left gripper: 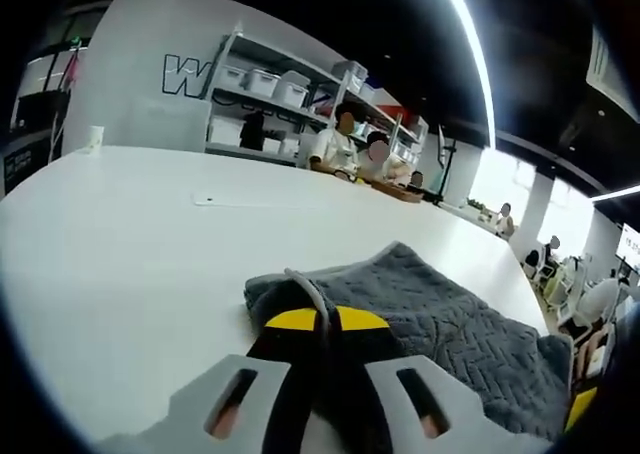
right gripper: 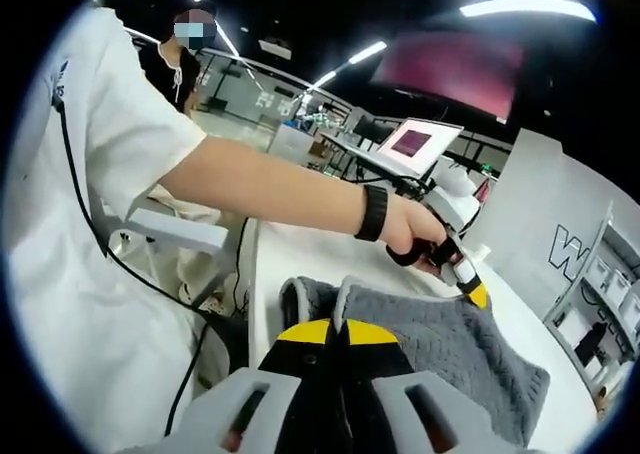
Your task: Open the folded towel by lifting each exposed corner and separating the folded layers until the towel lies flat within the target outline without major curled edges
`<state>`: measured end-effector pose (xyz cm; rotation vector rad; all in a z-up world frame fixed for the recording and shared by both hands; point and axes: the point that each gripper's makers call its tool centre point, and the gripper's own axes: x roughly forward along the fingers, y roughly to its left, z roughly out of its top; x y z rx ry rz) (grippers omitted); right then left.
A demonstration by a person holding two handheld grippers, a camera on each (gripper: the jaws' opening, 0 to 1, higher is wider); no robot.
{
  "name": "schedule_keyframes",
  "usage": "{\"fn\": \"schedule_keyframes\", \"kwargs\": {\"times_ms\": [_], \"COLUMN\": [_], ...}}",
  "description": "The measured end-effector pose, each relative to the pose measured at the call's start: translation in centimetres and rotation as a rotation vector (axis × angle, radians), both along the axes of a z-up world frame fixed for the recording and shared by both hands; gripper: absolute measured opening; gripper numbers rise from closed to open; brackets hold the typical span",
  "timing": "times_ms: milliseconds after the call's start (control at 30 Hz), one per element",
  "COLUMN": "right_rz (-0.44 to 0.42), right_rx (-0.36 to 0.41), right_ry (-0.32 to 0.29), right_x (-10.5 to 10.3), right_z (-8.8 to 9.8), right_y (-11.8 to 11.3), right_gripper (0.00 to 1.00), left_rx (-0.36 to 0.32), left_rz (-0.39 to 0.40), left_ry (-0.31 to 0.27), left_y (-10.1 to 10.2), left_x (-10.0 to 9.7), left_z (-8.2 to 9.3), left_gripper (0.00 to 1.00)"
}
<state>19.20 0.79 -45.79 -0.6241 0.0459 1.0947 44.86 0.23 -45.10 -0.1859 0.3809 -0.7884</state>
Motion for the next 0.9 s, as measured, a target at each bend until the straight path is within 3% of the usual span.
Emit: {"fn": "schedule_keyframes", "kwargs": {"times_ms": [533, 667, 900], "right_rz": [-0.012, -0.019, -0.036], "right_rx": [0.052, 0.065, 0.078], "right_ry": [-0.03, -0.04, -0.061], "right_x": [-0.9, -1.0, -1.3], "right_z": [1.6, 2.0, 2.9], "right_y": [-0.9, -1.1, -2.0], "right_gripper": [0.0, 0.0, 0.0], "left_rx": [-0.091, -0.146, -0.164], "left_rz": [0.018, 0.025, 0.031], "left_ry": [0.002, 0.021, 0.007], "left_y": [0.1, 0.0, -0.1], "left_x": [0.9, 1.0, 0.8], "left_z": [1.1, 1.6, 1.9], "left_gripper": [0.01, 0.01, 0.01]}}
